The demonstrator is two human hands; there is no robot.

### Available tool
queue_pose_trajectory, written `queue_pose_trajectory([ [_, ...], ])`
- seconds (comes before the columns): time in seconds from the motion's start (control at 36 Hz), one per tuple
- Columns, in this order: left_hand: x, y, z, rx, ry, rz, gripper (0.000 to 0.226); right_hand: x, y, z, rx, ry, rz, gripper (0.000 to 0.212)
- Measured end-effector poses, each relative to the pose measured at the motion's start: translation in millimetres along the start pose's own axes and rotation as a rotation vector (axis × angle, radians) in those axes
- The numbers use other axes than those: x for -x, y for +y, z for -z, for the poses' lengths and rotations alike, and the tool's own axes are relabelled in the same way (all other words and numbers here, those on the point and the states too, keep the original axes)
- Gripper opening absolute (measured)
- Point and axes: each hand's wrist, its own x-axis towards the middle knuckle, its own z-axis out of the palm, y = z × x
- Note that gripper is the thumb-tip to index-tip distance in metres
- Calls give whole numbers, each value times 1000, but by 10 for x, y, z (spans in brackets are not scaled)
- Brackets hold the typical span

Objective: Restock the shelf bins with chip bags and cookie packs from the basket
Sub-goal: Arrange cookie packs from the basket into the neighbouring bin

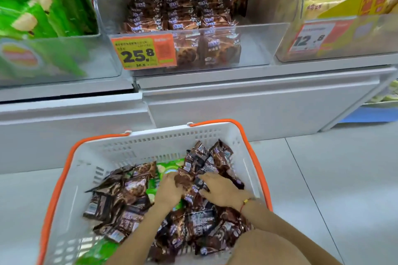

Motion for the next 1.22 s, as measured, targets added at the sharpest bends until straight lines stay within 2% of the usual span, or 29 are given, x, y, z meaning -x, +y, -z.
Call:
queue_pose_trajectory([
  [0.08,-38,-127,-105,126,141,168,47,-187,-85,-103,-41,15,-39,62],
  [0.19,-64,-282,-179,-31,112,275,50,-338,-149,-219,83,102,-62,55],
  [0.25,-46,-294,-180,-62,108,290,47,-377,-154,-233,50,141,-79,53],
  [0.31,-1,-239,-161,-36,144,240,39,-391,-147,-211,-80,139,-125,48],
  [0.36,52,-153,-112,15,205,160,48,-365,-132,-134,-225,145,-168,38],
  [0.42,100,-46,-4,129,248,85,48,-321,-107,-9,-357,145,-182,27],
  [0.47,145,66,147,217,249,12,44,-270,-76,157,-462,179,-173,30],
  [0.56,170,231,393,329,261,-87,45,-183,-24,431,-496,247,-159,54],
  [0.58,181,309,479,385,252,-109,43,-136,-29,537,-509,252,-143,54],
  [0.64,223,491,661,578,187,-151,33,-23,-70,774,-554,274,-112,41],
  [0.72,305,756,919,743,114,-232,18,120,-135,1113,-607,367,-37,33],
  [0.81,369,985,1164,806,135,-304,22,299,-213,1442,-668,516,32,30],
  [0.89,494,1222,1392,885,171,-402,12,524,-319,1755,-713,685,79,20],
  [1.03,664,1578,1712,812,220,-552,47,829,-573,2200,-900,858,218,5],
  [1.06,678,1657,1783,793,233,-575,47,854,-612,2274,-936,890,234,4],
  [1.14,716,1869,2003,715,255,-685,25,900,-667,2466,-969,1003,268,9],
  [1.22,723,2058,2227,646,236,-763,25,944,-608,2637,-999,1058,263,8],
])
